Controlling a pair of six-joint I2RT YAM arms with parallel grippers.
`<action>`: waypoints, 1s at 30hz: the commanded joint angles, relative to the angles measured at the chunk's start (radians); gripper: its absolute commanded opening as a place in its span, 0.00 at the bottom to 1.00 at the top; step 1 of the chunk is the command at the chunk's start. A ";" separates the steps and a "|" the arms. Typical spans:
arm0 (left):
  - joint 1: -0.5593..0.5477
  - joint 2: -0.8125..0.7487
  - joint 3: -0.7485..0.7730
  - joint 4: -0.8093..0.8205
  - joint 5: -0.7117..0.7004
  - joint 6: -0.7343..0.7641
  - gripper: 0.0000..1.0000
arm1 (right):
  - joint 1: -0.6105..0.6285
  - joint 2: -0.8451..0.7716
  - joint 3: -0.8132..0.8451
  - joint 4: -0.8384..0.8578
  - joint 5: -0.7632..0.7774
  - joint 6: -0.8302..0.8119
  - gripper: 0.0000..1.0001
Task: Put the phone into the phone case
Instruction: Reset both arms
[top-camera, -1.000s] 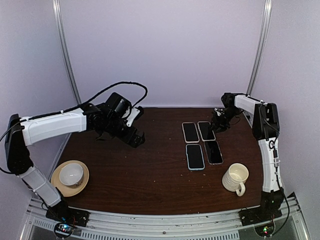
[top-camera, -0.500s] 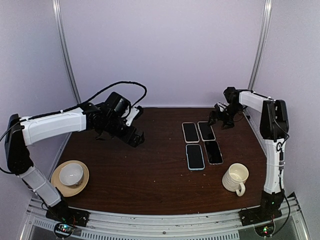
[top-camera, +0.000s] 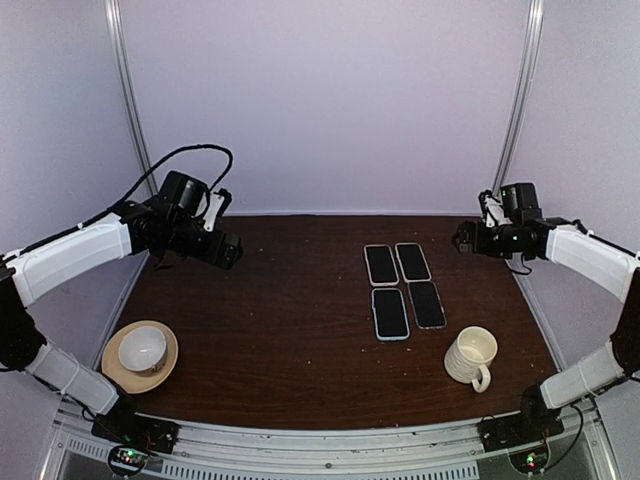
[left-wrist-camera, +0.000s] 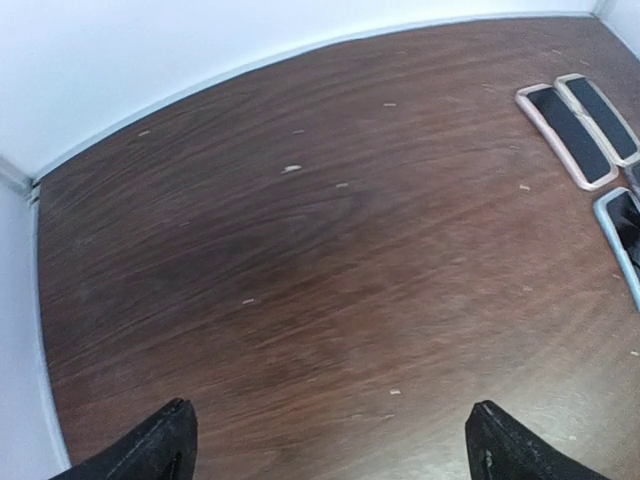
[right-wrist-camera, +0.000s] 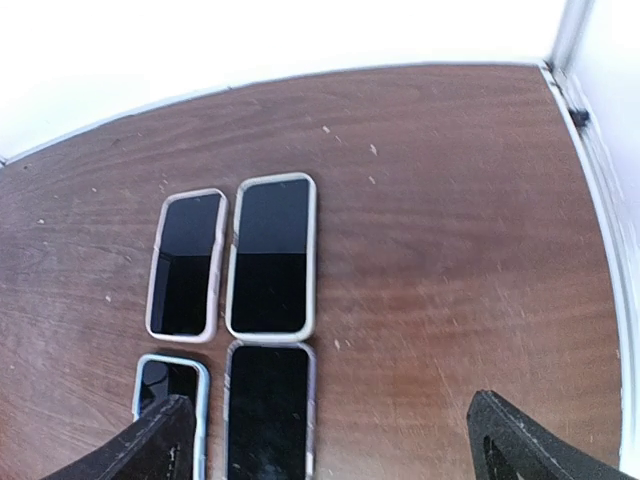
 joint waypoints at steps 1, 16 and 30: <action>0.094 -0.081 -0.080 0.048 -0.096 -0.017 0.97 | 0.008 -0.146 -0.176 0.125 0.135 0.045 0.99; 0.293 -0.302 -0.371 0.264 -0.218 0.056 0.97 | 0.011 -0.615 -0.553 0.162 0.170 0.091 0.99; 0.296 -0.380 -0.555 0.465 -0.204 0.125 0.98 | 0.011 -0.701 -0.622 0.163 0.146 0.074 0.99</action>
